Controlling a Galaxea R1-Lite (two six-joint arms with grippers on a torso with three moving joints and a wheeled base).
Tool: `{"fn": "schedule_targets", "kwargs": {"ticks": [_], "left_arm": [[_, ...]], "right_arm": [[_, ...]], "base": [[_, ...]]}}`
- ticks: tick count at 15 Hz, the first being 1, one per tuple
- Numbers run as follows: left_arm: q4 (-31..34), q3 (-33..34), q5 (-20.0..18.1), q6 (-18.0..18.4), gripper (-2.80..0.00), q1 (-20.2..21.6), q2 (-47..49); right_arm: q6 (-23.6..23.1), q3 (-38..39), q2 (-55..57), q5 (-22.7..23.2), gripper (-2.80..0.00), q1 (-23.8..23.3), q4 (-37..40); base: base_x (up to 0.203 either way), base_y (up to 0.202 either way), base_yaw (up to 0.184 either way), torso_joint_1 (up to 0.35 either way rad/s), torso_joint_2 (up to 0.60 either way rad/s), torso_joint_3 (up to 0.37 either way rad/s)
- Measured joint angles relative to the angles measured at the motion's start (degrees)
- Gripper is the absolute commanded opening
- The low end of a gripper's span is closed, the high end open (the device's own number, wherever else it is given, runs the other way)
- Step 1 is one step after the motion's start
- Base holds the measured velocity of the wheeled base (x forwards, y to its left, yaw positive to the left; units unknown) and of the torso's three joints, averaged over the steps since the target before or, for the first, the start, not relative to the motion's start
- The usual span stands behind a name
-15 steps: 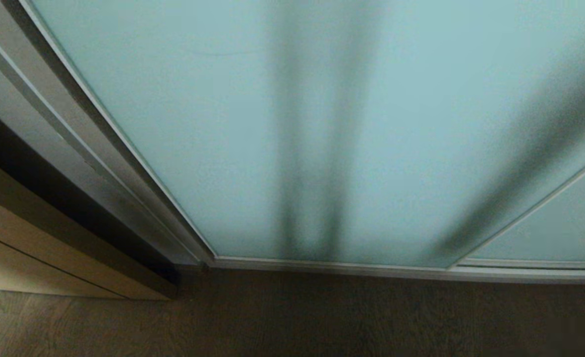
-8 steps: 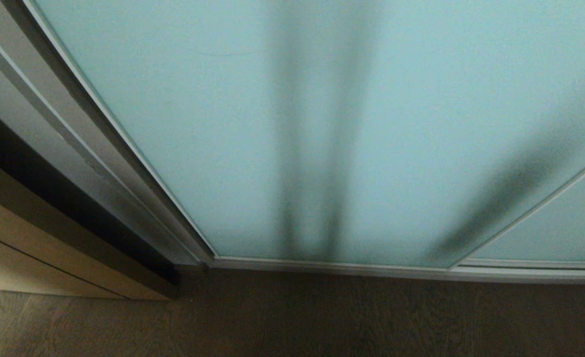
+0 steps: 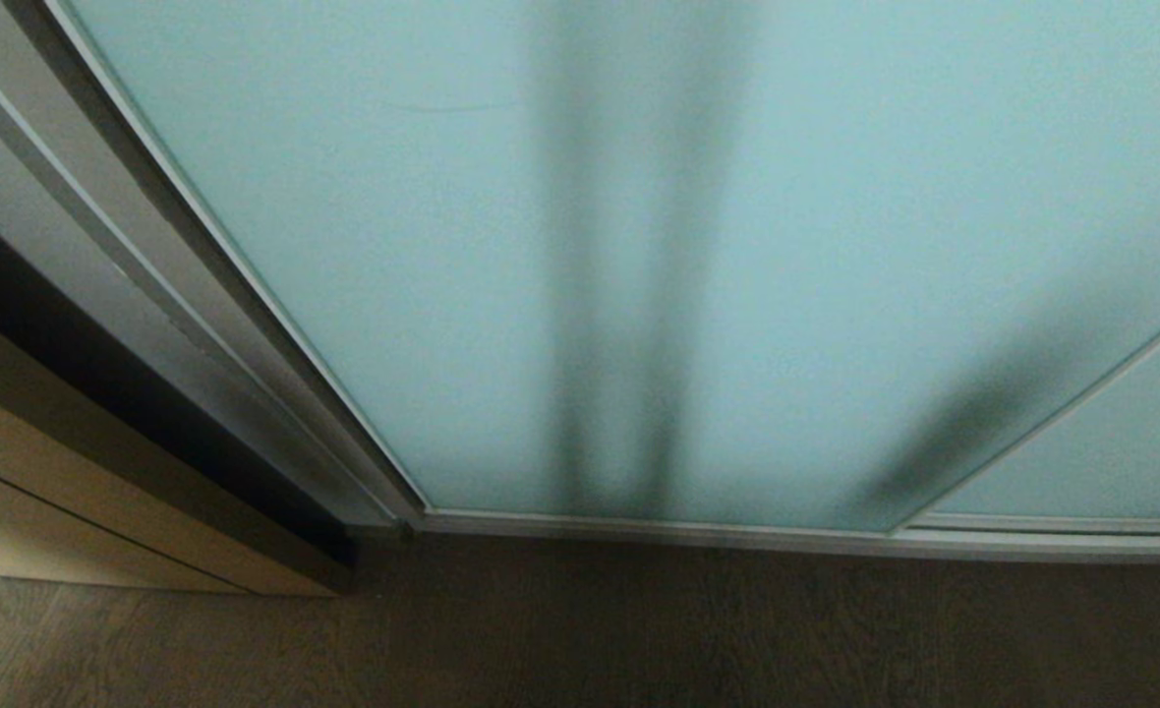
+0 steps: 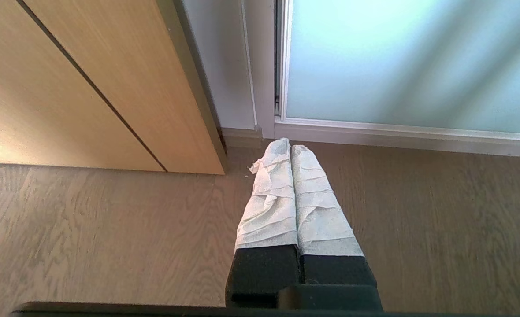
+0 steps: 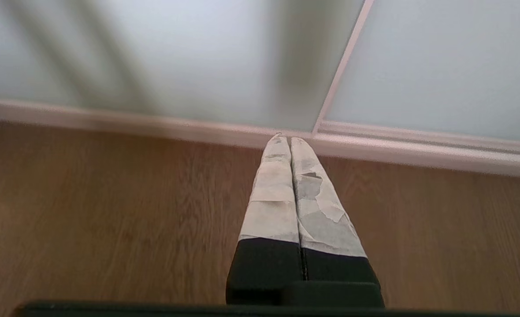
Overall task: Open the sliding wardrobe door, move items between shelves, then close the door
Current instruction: Close the door
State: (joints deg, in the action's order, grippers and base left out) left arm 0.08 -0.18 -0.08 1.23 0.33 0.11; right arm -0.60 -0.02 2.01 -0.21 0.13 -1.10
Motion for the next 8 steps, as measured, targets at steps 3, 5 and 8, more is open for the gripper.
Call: {"fn": "schedule_targets", "kwargs": {"ticks": [3,5,8], "left_arm": [[0.0,0.0,0.0,0.0,-2.80,0.0,0.0],[0.0,0.0,0.0,0.0,-2.80,0.0,0.0],[0.0,0.0,0.0,0.0,-2.80,0.0,0.0]], "right_arm": [[-1.5,0.0,-1.6,-0.4,-2.80,0.1,-3.3],[-0.8,0.0,-1.9,-0.6,-2.80,0.1,-4.6],[1.3,0.0,-2.1,-0.5,-2.80,0.1,-4.3]], "base": [[0.000,0.000,0.000,0.000,0.00,0.000],[0.000,0.000,0.000,0.000,0.00,0.000],[0.000,0.000,0.000,0.000,0.00,0.000]]}}
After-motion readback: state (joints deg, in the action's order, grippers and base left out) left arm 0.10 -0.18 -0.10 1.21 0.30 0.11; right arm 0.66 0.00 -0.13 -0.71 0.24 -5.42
